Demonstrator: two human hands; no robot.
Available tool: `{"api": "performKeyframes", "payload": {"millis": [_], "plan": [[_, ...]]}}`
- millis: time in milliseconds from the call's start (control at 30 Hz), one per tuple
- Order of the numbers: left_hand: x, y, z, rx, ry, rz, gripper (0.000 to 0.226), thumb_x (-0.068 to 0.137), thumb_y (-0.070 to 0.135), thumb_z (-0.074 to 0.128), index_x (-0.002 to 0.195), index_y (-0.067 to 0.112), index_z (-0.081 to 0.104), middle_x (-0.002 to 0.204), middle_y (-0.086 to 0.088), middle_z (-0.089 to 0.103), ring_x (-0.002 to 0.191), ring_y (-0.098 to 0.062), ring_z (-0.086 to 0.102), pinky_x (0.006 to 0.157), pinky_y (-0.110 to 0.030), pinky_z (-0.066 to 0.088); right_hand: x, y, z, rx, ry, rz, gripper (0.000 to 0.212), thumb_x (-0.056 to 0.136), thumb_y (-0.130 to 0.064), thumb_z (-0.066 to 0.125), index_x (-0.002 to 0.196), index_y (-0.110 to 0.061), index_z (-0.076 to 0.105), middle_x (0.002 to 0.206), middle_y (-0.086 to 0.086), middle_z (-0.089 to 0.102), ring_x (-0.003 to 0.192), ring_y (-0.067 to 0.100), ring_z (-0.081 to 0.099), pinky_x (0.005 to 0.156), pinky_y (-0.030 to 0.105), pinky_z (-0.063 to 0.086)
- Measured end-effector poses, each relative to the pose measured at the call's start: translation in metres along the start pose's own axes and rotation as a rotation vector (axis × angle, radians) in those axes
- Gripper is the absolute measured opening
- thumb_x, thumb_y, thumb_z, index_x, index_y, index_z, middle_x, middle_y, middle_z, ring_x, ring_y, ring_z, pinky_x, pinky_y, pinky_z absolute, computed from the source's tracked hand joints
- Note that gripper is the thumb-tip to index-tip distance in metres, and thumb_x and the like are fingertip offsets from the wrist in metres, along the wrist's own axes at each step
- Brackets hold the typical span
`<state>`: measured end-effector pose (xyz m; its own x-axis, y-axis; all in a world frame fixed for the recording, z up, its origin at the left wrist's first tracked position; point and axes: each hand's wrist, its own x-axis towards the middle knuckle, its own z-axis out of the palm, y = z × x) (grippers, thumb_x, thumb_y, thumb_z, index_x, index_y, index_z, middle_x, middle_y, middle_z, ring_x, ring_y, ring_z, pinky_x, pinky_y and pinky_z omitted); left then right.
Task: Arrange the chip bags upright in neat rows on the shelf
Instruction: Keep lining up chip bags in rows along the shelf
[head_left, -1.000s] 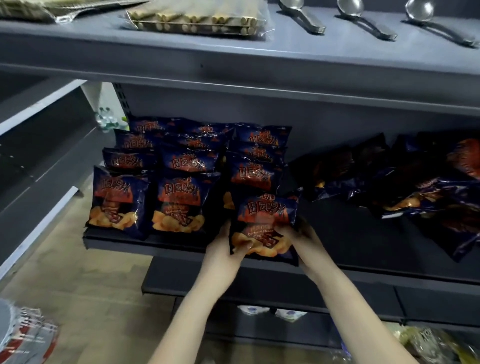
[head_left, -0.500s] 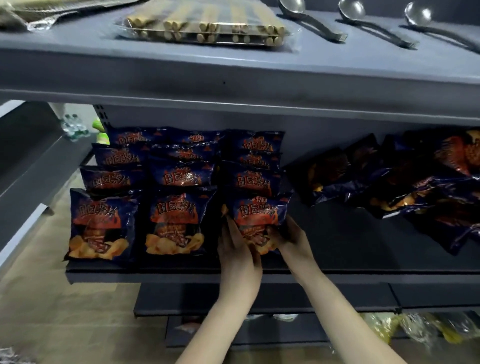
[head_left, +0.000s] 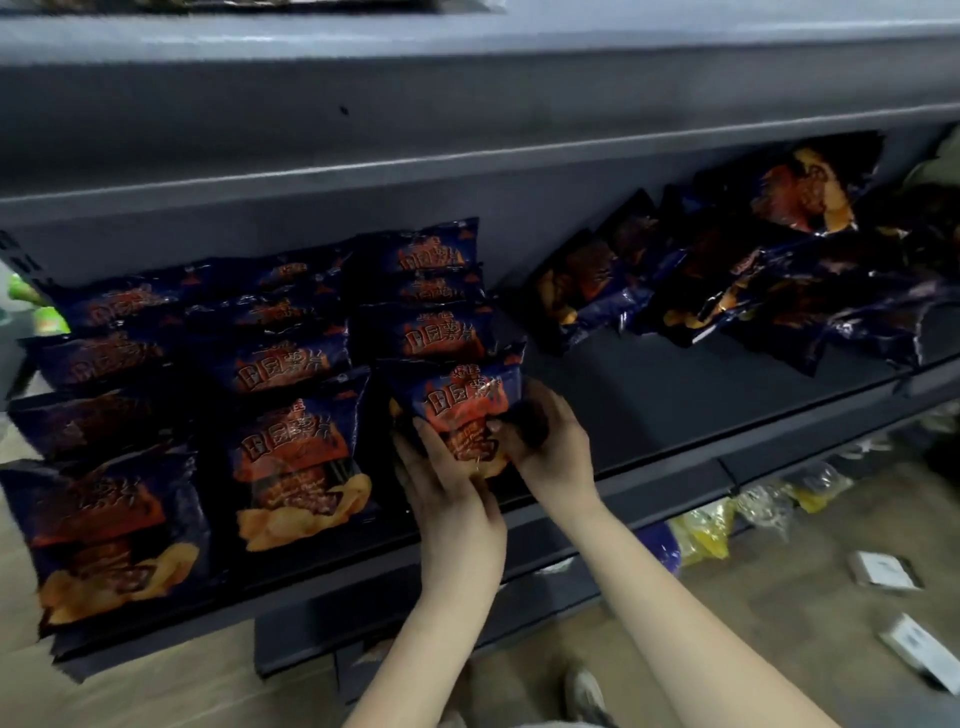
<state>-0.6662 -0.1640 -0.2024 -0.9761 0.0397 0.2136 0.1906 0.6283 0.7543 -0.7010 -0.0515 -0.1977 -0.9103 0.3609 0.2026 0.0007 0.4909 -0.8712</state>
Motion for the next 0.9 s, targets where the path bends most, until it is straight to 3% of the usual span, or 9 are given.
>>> {"api": "performKeyframes", "payload": {"millis": [67, 167, 300, 400, 467, 567, 667, 733, 900], "plan": [[-0.006, 0.002, -0.002, 0.047, 0.015, 0.051, 0.094, 0.084, -0.001, 0.054, 0.145, 0.011, -0.016, 0.152, -0.021, -0.015, 0.142, -0.037, -0.008, 0.112, -0.057, 0.018, -0.001, 0.001, -0.009, 0.032, 0.054, -0.007, 0.054, 0.081, -0.025, 0.071, 0.131, -0.019, 0.051, 0.122, -0.005, 0.056, 0.113, 0.012, 0.056, 0.093, 0.024, 0.046], [-0.02, 0.016, 0.001, 0.067, 0.05, 0.165, 0.089, 0.08, 0.0, 0.057, 0.147, 0.001, -0.001, 0.153, -0.025, -0.005, 0.143, -0.038, -0.002, 0.113, -0.053, 0.013, 0.007, 0.004, -0.03, 0.1, 0.138, -0.001, 0.047, 0.085, -0.033, 0.065, 0.129, -0.023, 0.052, 0.118, -0.008, 0.057, 0.106, 0.002, 0.058, 0.088, 0.016, 0.047], [-0.027, 0.042, 0.02, -0.003, 0.006, 0.277, 0.087, 0.08, 0.001, 0.059, 0.147, 0.008, 0.005, 0.155, -0.018, -0.001, 0.143, -0.032, 0.003, 0.112, -0.05, 0.019, 0.035, 0.008, -0.057, 0.25, 0.232, 0.041, 0.03, 0.088, -0.015, 0.064, 0.112, -0.03, 0.055, 0.111, -0.003, 0.061, 0.1, -0.001, 0.061, 0.085, 0.011, 0.046], [-0.02, 0.059, 0.035, -0.062, -0.034, 0.247, 0.088, 0.082, -0.001, 0.058, 0.148, 0.019, 0.003, 0.155, -0.008, -0.003, 0.144, -0.022, -0.001, 0.113, -0.045, 0.018, 0.063, 0.013, -0.07, 0.263, 0.248, 0.187, 0.042, 0.087, -0.025, 0.066, 0.125, -0.02, 0.051, 0.106, -0.012, 0.057, 0.105, 0.008, 0.058, 0.091, 0.025, 0.045], [-0.015, 0.066, 0.043, -0.1, -0.074, 0.261, 0.086, 0.087, 0.001, 0.053, 0.147, 0.031, 0.0, 0.155, 0.004, -0.002, 0.144, -0.012, -0.002, 0.114, -0.038, 0.018, 0.079, 0.019, -0.075, 0.249, 0.213, 0.289, 0.058, 0.085, -0.036, 0.067, 0.134, -0.017, 0.044, 0.103, -0.017, 0.054, 0.104, 0.006, 0.053, 0.087, 0.025, 0.042], [-0.006, 0.073, 0.054, -0.14, -0.118, 0.245, 0.082, 0.09, 0.005, 0.049, 0.138, 0.048, -0.002, 0.151, 0.02, 0.002, 0.142, -0.001, 0.004, 0.115, -0.03, 0.02, 0.1, 0.028, -0.075, 0.274, 0.078, 0.395, 0.062, 0.081, -0.046, 0.068, 0.133, -0.022, 0.045, 0.101, -0.017, 0.055, 0.098, 0.006, 0.05, 0.078, 0.023, 0.039], [0.002, 0.082, 0.063, -0.138, -0.071, 0.18, 0.086, 0.09, 0.007, 0.05, 0.132, 0.058, -0.003, 0.145, 0.03, 0.006, 0.137, 0.008, 0.011, 0.108, -0.01, 0.02, 0.121, 0.032, -0.066, 0.343, -0.035, 0.502, 0.074, 0.077, -0.047, 0.072, 0.138, -0.017, 0.041, 0.128, -0.001, 0.056, 0.115, 0.019, 0.054, 0.091, 0.031, 0.045], [0.005, 0.087, 0.065, -0.136, -0.045, 0.143, 0.087, 0.088, 0.006, 0.051, 0.131, 0.061, -0.001, 0.142, 0.035, 0.006, 0.132, 0.018, 0.01, 0.102, 0.001, 0.016, 0.134, 0.031, -0.058, 0.38, -0.018, 0.537, 0.081, 0.074, -0.045, 0.075, 0.14, -0.015, 0.038, 0.133, 0.004, 0.054, 0.12, 0.024, 0.052, 0.1, 0.035, 0.043], [0.004, 0.094, 0.07, -0.09, -0.012, 0.056, 0.082, 0.088, 0.006, 0.05, 0.132, 0.056, 0.003, 0.14, 0.033, 0.008, 0.126, 0.026, 0.004, 0.097, 0.006, 0.01, 0.157, 0.027, -0.045, 0.551, 0.103, 0.639, 0.074, 0.075, -0.04, 0.075, 0.135, -0.012, 0.042, 0.126, 0.007, 0.056, 0.114, 0.025, 0.055, 0.099, 0.034, 0.045]]}}
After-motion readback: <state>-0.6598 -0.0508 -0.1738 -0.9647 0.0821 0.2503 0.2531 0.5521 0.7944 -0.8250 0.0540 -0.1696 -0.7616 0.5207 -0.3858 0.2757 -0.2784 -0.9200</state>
